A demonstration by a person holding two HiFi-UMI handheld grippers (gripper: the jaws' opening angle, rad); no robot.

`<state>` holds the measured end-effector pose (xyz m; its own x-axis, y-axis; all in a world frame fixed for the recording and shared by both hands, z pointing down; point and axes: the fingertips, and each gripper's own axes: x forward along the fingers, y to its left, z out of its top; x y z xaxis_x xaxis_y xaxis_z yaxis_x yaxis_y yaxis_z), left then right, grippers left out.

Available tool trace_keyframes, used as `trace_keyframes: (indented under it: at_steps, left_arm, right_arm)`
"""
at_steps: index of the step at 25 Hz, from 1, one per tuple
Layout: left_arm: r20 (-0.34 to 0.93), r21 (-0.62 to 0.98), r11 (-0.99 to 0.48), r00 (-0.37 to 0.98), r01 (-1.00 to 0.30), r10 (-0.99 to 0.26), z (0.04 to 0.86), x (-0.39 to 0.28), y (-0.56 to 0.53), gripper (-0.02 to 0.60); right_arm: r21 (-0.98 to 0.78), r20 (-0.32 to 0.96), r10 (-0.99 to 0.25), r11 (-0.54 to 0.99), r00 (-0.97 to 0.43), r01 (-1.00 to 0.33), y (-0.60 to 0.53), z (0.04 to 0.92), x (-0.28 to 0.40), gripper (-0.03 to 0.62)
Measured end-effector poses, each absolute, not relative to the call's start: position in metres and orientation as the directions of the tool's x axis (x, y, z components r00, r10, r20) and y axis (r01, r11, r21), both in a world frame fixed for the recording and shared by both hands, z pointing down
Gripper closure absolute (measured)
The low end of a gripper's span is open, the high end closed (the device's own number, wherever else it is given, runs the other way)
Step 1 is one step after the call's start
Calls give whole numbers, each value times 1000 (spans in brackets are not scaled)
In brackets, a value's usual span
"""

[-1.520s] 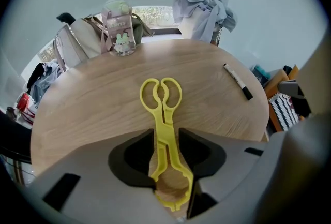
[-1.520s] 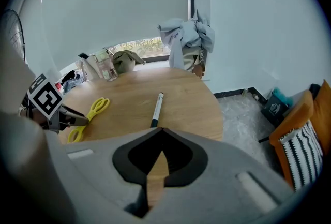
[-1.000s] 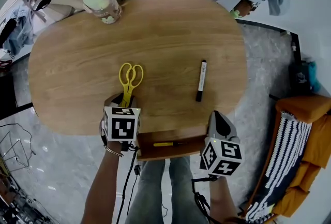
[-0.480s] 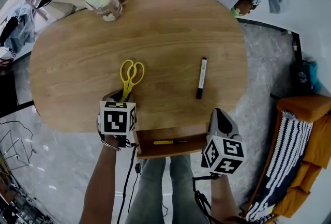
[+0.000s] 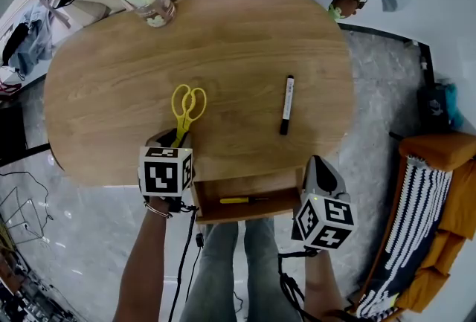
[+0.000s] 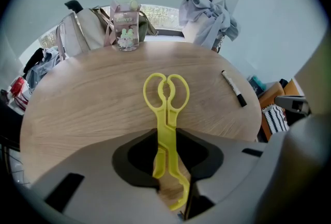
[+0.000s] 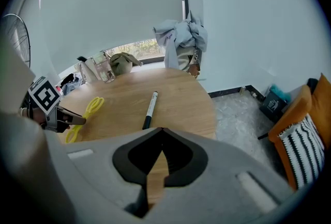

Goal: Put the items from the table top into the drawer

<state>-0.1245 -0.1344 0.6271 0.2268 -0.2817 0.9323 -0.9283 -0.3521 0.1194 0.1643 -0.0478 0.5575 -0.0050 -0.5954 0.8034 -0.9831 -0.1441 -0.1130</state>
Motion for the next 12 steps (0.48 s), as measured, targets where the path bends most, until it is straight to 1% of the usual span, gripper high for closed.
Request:
trace_keyframes:
  at_steps: [12]
  left_arm:
    - [930,120,-418,249,-901,-271,611,-94,-83,474]
  right_arm:
    - [-124,789,-614,-147,-8,-981,-22,548,181,589]
